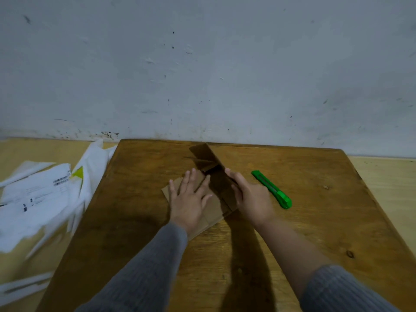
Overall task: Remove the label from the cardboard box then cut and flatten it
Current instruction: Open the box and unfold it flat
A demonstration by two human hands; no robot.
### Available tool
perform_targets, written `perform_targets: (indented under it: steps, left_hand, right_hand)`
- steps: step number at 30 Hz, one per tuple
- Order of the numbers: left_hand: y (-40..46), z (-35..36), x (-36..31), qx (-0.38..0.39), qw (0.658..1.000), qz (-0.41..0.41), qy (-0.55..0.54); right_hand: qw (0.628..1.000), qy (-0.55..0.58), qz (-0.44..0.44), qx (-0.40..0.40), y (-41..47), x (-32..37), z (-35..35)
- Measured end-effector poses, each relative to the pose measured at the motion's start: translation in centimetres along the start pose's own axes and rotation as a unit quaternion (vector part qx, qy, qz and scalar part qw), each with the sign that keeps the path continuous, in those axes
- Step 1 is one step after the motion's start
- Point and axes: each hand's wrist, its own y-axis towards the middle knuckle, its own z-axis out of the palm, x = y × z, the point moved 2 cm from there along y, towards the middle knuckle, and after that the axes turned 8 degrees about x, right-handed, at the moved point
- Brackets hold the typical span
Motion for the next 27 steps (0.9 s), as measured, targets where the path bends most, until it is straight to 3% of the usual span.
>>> perform_targets:
  steps: [3, 5, 12, 16, 19, 23, 27]
  left_hand:
    - [-1.5, 0.6, 0.4, -0.048, 0.976, -0.168, -0.130]
    - [-2.1, 0.8, 0.5, -0.044, 0.956, -0.212, -0.198]
    - [-3.2, 0.6, 1.0, 0.029, 0.950, -0.154, -0.269]
    - [-3.5, 0.4, 0.7, 0.038, 0.942, -0.160, -0.292]
    - [-3.4, 0.9, 0.3, 0.039, 0.948, -0.169, -0.268]
    - [-3.1, 1.6, -0.1, 0.023, 0.944, -0.208, -0.256]
    - [-3.1, 1.5, -1.5, 0.015, 0.916, -0.285, -0.281]
  right_hand:
    - [0.998, -0.035, -0.039, 0.028, -0.4, 0.8, 0.0]
    - [0.995, -0.061, -0.078, 0.032, -0.6, 1.0, 0.5]
    - [0.981, -0.099, -0.068, 0.152, -0.8, 0.8, 1.3]
    - [0.983, -0.092, -0.049, 0.150, -0.4, 0.7, 1.6]
    - [0.990, -0.053, 0.007, 0.134, 0.3, 0.2, 1.9]
    - [0.968, -0.057, 0.120, 0.213, 1.2, -0.7, 2.4]
    - [0.949, -0.019, 0.182, 0.256, 2.5, -0.9, 2.9]
